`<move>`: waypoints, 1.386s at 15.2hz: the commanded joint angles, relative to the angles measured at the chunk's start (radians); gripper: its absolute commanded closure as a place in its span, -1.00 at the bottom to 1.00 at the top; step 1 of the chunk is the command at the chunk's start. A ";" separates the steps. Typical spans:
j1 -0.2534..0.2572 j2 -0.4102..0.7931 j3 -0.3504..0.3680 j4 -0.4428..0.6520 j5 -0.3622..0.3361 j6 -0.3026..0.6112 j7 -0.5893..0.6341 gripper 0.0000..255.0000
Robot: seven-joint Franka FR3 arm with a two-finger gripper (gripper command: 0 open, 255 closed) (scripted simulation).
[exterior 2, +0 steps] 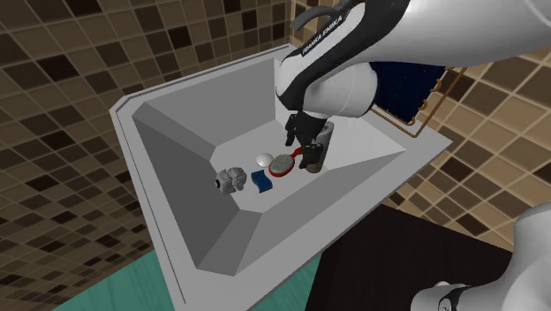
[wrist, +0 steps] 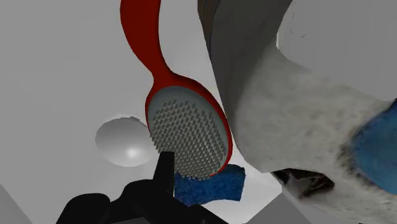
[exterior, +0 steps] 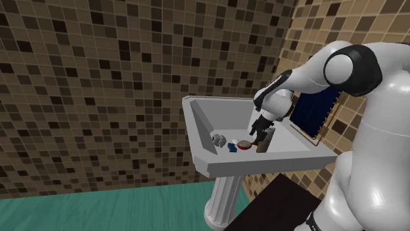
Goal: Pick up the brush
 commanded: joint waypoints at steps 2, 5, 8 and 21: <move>-0.118 0.175 0.103 0.112 0.176 -0.052 -0.195 -1.00; -0.178 0.256 0.157 0.169 0.237 -0.068 -0.265 -1.00; -0.201 0.293 0.186 0.177 0.280 -0.055 -0.298 -1.00; -0.217 0.328 0.215 0.187 0.320 -0.040 -0.322 1.00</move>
